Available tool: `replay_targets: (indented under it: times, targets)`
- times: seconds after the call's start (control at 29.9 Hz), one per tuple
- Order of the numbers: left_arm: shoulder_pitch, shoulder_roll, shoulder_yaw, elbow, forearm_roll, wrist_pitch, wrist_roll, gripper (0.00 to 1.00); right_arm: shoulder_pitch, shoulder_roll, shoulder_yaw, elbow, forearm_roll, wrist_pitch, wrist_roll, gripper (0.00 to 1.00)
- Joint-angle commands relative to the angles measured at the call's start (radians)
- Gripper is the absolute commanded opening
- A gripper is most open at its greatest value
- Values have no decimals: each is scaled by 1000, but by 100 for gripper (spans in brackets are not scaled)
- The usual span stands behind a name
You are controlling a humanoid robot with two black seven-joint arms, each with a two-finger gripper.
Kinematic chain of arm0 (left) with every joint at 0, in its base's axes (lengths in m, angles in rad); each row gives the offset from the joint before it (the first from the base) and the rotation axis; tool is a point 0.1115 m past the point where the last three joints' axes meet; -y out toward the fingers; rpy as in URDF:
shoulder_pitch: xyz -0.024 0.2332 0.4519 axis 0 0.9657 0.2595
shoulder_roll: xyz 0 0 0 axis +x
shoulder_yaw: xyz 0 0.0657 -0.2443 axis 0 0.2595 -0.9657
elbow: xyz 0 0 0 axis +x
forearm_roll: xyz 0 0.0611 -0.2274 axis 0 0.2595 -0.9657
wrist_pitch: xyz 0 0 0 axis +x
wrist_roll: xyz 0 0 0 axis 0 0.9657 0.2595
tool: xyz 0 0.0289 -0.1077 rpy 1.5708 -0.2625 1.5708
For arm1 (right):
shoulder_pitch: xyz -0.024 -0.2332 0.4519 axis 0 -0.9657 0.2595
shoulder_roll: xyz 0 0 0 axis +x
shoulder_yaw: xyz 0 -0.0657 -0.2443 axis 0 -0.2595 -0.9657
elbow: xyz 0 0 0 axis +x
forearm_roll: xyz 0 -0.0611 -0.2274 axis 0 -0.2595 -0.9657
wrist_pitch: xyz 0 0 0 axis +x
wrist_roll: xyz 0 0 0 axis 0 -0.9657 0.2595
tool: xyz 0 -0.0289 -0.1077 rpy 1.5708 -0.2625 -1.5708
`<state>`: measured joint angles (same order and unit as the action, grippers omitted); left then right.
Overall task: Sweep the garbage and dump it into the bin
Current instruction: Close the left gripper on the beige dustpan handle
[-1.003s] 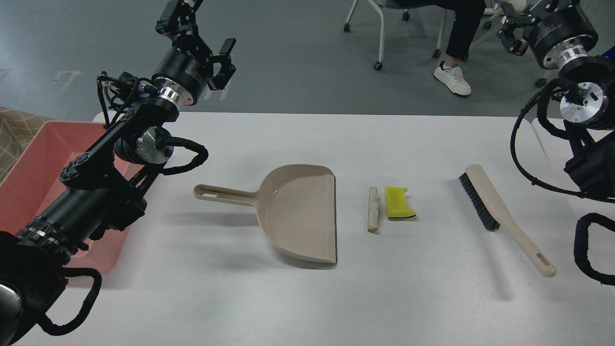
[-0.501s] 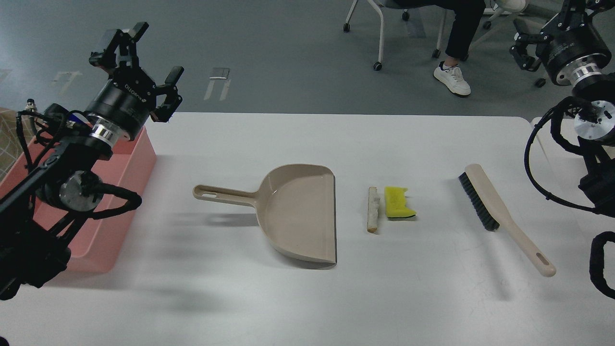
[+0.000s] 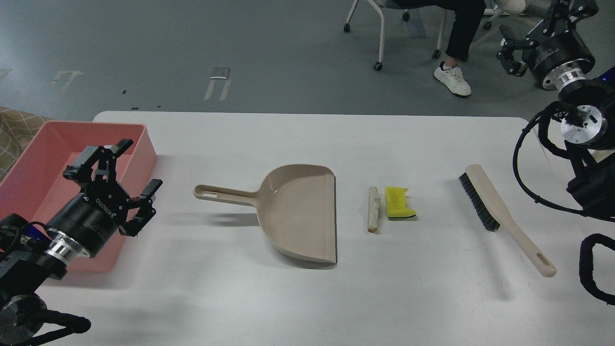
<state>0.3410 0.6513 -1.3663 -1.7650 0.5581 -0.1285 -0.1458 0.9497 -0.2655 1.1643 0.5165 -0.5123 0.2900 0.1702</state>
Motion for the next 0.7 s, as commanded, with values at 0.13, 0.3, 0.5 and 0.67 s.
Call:
replay_targets:
  times: [0.13, 0.3, 0.5, 0.67]
  targets:
    - [16, -88, 21, 3, 328, 3, -21, 93, 3, -3, -2, 0, 0, 1, 2, 100]
    - [0, -188, 102, 18, 512, 6, -18, 93, 1, -12, 0, 0, 0, 3, 2, 100]
    - [-75, -202, 153, 108, 557, 15, -8, 93, 1, -17, 0, 0, 0, 3, 2, 100]
    - [-112, -205, 185, 183, 557, 15, -9, 93, 1, -15, -2, 0, 0, 1, 2, 100]
